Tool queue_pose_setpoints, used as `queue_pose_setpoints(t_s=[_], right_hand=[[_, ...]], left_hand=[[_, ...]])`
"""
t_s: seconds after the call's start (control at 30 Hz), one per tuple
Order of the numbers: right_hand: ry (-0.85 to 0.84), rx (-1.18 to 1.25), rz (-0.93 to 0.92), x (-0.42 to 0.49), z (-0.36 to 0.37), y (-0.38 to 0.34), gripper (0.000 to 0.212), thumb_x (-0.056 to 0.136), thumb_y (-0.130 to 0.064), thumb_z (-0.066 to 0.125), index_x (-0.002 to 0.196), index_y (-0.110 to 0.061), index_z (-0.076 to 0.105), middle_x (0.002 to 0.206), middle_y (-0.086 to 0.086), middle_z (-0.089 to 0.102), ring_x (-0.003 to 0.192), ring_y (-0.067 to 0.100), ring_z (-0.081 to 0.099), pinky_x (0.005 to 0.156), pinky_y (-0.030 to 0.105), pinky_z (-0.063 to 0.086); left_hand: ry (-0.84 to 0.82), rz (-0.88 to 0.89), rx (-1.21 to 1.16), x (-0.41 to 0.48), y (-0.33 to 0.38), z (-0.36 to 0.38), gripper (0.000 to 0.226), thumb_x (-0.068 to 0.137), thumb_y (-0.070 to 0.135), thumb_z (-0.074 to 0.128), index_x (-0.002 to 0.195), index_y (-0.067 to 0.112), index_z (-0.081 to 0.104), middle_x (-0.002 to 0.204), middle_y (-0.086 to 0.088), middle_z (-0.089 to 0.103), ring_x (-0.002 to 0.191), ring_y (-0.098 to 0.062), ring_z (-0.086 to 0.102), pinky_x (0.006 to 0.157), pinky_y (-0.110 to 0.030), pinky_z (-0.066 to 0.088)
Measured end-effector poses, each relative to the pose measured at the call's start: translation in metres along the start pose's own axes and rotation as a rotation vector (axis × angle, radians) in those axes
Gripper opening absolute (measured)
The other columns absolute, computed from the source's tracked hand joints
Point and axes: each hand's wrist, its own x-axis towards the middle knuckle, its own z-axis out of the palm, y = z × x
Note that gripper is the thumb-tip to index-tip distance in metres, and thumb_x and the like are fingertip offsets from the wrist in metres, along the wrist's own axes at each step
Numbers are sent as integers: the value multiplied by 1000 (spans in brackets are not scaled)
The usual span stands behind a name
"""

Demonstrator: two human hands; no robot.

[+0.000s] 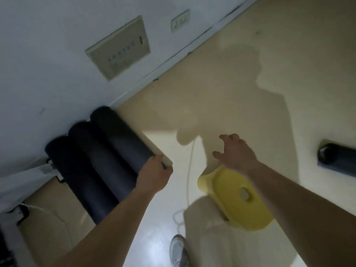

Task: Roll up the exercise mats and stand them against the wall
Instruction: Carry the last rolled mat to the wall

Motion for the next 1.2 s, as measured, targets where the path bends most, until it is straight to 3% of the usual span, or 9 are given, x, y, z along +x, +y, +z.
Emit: queue_pose_setpoints(t_s=[0.1, 0.17, 0.4, 0.53, 0.73, 0.97, 1.2], right_hand=[[43, 60, 102, -37, -18, 87, 70, 100, -46, 56, 159, -19, 30, 155, 14, 35, 140, 38, 41, 107, 48, 45], [72, 112, 176, -63, -23, 150, 71, 100, -48, 57, 159, -20, 30, 156, 13, 34, 141, 37, 41, 106, 48, 45], [109, 263, 389, -179, -20, 390, 71, 100, -47, 56, 160, -21, 28, 157, 11, 34, 139, 34, 42, 109, 48, 46], [129, 336, 499, -258, -26, 535, 72, 100, -48, 56, 160, -22, 27, 158, 9, 33, 139, 33, 43, 108, 47, 46], [177, 417, 655, -328, -34, 711, 73, 100, -47, 57, 161, -21, 26, 157, 11, 35, 138, 34, 45, 107, 47, 48], [175, 480, 733, -302, -31, 851, 73, 100, -45, 58, 160, -18, 27, 155, 13, 38, 137, 37, 47, 105, 48, 48], [165, 549, 730, -176, -25, 977, 79, 100, -45, 59, 162, -15, 20, 158, 16, 35, 136, 41, 49, 105, 51, 47]], left_hand=[[-20, 74, 66, -16, 64, 41, 56, 97, 40, 55, 148, 17, 47, 144, -5, 54, 131, -24, 51, 105, -38, 44], [-43, 129, 115, -33, 114, 73, 62, 99, 37, 55, 155, 17, 38, 152, -5, 46, 140, -23, 44, 110, -36, 37], [-126, 301, 309, -108, 285, 227, 63, 98, 40, 55, 155, 23, 38, 149, -4, 51, 133, -26, 53, 104, -37, 45], [-167, 403, 413, -161, 377, 321, 62, 100, 39, 55, 156, 18, 36, 154, -8, 46, 141, -27, 43, 112, -37, 37], [-197, 457, 441, -206, 498, 439, 63, 99, 38, 53, 157, 20, 34, 150, -6, 48, 137, -26, 46, 110, -38, 39], [-233, 480, 474, -187, 595, 549, 63, 101, 40, 51, 158, 20, 32, 149, -4, 48, 136, -25, 47, 107, -39, 41], [-200, 349, 398, -90, 665, 643, 69, 100, 42, 54, 159, 17, 27, 157, -5, 44, 142, -26, 44, 114, -41, 38]])
